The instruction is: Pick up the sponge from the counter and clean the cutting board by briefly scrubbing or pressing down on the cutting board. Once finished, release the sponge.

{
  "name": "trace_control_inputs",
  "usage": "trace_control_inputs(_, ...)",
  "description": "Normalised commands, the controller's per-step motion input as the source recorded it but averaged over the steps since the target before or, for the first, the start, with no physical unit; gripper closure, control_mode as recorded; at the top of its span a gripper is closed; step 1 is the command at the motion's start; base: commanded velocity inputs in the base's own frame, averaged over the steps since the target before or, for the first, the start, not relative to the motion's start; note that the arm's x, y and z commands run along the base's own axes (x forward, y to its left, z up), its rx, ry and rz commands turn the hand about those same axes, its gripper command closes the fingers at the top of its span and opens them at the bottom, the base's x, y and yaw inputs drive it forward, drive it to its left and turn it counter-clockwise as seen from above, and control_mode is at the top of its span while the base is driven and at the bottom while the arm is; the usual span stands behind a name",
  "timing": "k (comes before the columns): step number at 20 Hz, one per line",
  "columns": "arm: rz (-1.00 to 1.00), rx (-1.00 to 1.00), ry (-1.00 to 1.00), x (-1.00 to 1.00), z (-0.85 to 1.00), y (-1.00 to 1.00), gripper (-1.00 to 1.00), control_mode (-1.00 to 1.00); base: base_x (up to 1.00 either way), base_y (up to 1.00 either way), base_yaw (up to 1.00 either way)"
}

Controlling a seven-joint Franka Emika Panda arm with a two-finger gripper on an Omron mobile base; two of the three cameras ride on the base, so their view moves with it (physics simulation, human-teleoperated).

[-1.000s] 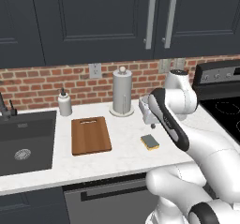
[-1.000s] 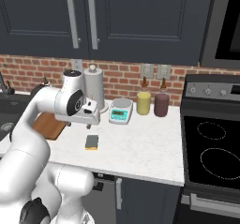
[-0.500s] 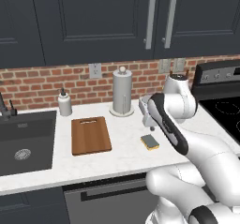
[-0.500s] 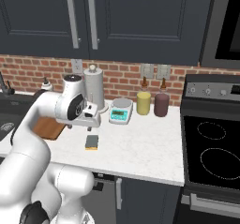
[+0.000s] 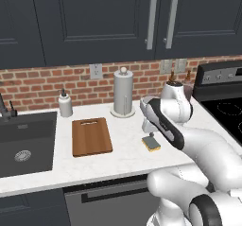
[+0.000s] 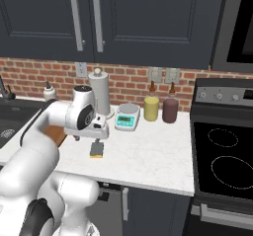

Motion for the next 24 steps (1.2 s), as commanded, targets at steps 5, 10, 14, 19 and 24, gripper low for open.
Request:
trace_control_inputs(5, 0.02, 0.00, 0.10, 0.11, -0.26, 0.00, -1.00, -1.00, 0.00, 0.00, 0.00)
trace_control_inputs(10, 0.03, 0.00, 0.06, 0.01, -0.08, 0.00, -1.00, -1.00, 0.00, 0.00, 0.00)
trace_control_inputs(14, 0.07, 0.00, 0.06, 0.01, -0.03, 0.00, -1.00, -1.00, 0.00, 0.00, 0.00)
trace_control_inputs(19, 0.07, 0.00, 0.06, 0.00, -0.01, 0.00, -1.00, -1.00, 0.00, 0.00, 0.00)
trace_control_inputs(24, 0.06, 0.00, 0.06, 0.00, -0.03, 0.00, -1.00, -1.00, 0.00, 0.00, 0.00)
